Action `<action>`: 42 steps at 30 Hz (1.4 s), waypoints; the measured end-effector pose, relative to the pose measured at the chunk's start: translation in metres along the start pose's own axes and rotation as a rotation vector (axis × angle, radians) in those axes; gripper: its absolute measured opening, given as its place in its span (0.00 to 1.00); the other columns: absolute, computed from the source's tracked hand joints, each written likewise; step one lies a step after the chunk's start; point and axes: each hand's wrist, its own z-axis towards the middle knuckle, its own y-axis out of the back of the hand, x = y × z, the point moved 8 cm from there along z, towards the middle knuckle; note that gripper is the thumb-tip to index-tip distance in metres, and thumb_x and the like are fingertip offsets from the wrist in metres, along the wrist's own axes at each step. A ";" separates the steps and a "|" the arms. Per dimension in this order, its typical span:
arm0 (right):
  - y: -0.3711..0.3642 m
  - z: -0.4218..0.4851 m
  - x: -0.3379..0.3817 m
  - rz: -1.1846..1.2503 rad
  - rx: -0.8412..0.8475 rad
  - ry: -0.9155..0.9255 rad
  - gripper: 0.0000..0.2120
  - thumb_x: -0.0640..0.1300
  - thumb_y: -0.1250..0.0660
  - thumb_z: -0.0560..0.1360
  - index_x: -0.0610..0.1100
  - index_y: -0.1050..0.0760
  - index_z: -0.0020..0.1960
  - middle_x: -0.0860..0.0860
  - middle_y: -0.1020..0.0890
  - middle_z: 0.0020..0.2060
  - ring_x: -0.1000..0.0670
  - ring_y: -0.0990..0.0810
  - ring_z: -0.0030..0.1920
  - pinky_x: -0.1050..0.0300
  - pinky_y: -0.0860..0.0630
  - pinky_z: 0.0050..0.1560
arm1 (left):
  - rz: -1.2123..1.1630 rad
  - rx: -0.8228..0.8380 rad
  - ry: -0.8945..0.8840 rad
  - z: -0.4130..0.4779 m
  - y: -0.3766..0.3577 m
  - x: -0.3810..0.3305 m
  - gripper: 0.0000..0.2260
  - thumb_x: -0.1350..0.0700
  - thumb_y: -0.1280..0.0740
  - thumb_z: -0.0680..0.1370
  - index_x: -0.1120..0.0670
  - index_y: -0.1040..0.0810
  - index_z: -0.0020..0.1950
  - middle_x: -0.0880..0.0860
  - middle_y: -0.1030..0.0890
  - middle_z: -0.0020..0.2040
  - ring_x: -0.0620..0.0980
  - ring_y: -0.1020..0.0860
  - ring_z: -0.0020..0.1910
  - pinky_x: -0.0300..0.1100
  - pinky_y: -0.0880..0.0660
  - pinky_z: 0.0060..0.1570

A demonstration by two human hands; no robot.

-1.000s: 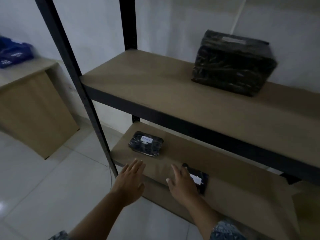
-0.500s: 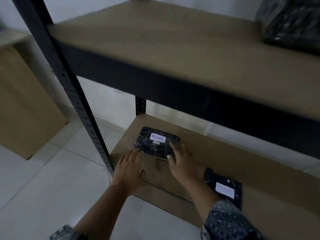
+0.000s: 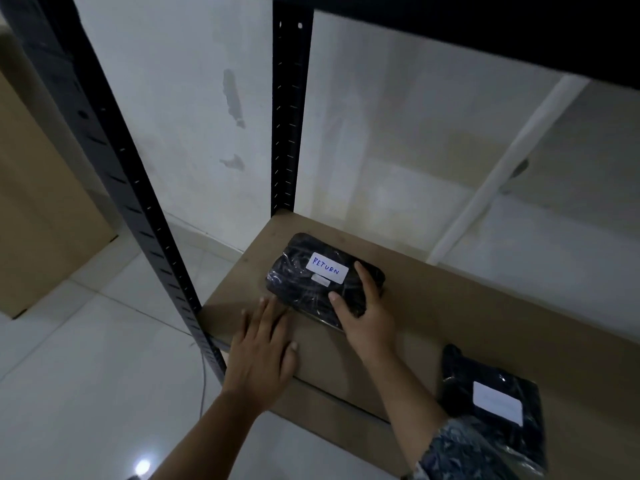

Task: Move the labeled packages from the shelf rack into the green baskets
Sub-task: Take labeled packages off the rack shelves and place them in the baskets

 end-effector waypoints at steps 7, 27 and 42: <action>0.019 -0.022 0.030 0.080 -0.180 0.293 0.31 0.58 0.30 0.69 0.51 0.32 0.69 0.42 0.30 0.63 0.50 0.30 0.64 0.72 0.38 0.65 | -0.043 0.055 -0.008 0.002 0.002 0.002 0.24 0.47 0.48 0.77 0.58 0.31 0.67 0.59 0.30 0.68 0.57 0.36 0.70 0.57 0.48 0.69; 0.197 -0.137 0.091 0.211 -0.131 -0.123 0.33 0.50 0.23 0.65 0.67 0.34 0.63 0.49 0.30 0.60 0.50 0.26 0.60 0.61 0.26 0.57 | -0.122 0.100 -0.076 -0.060 0.175 -0.078 0.23 0.47 0.48 0.77 0.55 0.33 0.69 0.57 0.30 0.68 0.57 0.35 0.69 0.57 0.36 0.65; 0.424 -0.271 0.047 0.323 -0.288 -0.190 0.28 0.43 0.27 0.70 0.55 0.31 0.67 0.55 0.24 0.57 0.64 0.24 0.52 0.77 0.27 0.43 | -0.180 0.070 -0.477 -0.108 0.237 -0.305 0.22 0.49 0.45 0.74 0.56 0.28 0.64 0.56 0.23 0.61 0.57 0.27 0.63 0.53 0.29 0.60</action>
